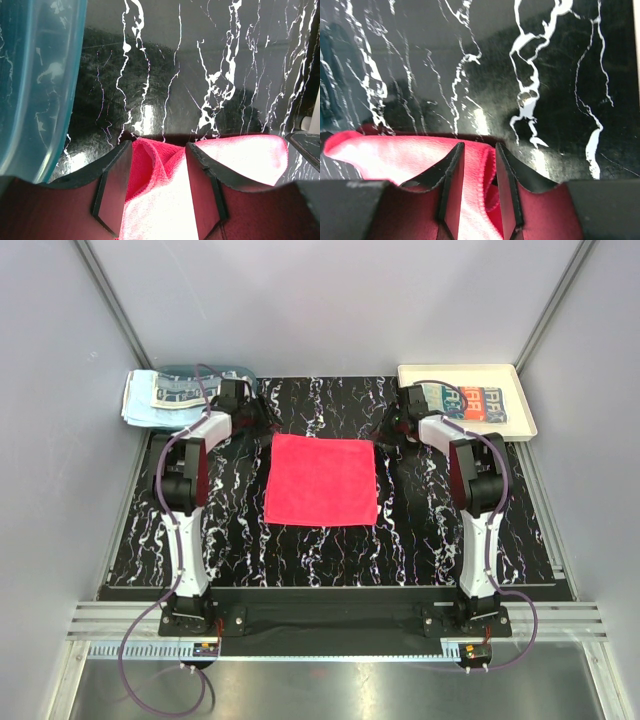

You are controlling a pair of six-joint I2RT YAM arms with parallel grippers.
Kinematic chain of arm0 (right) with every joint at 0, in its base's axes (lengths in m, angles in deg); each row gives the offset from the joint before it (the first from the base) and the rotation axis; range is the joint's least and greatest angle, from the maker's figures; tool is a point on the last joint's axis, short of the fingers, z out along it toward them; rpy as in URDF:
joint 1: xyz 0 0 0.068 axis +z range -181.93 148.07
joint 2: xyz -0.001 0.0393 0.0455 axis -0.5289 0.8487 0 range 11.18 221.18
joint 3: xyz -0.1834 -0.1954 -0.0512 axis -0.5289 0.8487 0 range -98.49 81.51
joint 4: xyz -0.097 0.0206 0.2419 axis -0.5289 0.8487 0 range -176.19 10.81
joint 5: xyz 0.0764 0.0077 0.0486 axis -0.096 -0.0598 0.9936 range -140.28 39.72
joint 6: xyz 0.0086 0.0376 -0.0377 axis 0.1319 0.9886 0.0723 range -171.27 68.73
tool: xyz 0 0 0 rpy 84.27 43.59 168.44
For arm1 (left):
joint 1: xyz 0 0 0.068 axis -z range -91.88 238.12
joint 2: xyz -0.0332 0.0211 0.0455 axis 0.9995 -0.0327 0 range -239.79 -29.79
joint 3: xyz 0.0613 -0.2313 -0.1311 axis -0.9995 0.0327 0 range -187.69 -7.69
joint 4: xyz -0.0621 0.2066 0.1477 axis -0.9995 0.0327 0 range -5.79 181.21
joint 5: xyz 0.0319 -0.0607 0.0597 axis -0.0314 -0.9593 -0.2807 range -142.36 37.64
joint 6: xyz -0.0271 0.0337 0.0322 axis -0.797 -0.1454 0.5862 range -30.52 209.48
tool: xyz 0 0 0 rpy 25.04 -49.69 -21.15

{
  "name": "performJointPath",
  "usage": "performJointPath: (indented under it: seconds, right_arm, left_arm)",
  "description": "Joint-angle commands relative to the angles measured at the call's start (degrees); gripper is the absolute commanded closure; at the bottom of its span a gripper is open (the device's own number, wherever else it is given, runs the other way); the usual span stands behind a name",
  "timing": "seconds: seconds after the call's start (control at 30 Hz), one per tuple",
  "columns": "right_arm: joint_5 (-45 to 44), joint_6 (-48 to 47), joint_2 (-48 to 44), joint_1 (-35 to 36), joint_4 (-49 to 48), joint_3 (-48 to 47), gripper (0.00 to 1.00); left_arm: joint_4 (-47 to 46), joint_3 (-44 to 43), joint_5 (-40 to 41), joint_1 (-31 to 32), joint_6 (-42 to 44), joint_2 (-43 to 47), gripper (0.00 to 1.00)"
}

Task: Fold and stack the towels
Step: Fold the towel

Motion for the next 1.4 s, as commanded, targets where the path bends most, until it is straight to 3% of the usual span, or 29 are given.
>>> performJointPath:
  seconds: [0.0,0.2,0.47,0.7,1.13,1.37]
  right_arm:
    - [0.86,-1.88,1.38,-0.16,1.41,-2.23,0.62]
    - [1.04,-2.5,1.12,0.28,0.18,-0.21,0.63]
    - [0.42,-2.67,-0.9,0.19,-3.16,3.66,0.62]
    - [-0.54,-2.41,-3.19,0.28,-4.21,5.42,0.6]
    - [-1.16,-2.14,-7.85,0.28,-7.64,9.99,0.59]
    - [0.69,-3.64,-7.41,0.36,-5.71,8.85,0.59]
  left_arm:
    - [3.74,-2.02,1.77,-0.37,1.97,-2.06,0.48]
    - [3.84,0.17,1.86,-0.37,2.67,-1.53,0.47]
    - [-4.15,6.06,-2.0,-0.37,2.32,2.86,0.36]
    - [-4.43,7.91,-1.75,-0.46,4.07,4.71,0.35]
    - [-6.89,12.49,0.01,-0.81,6.36,8.93,0.36]
    - [1.45,7.57,5.99,-0.29,7.59,6.21,0.45]
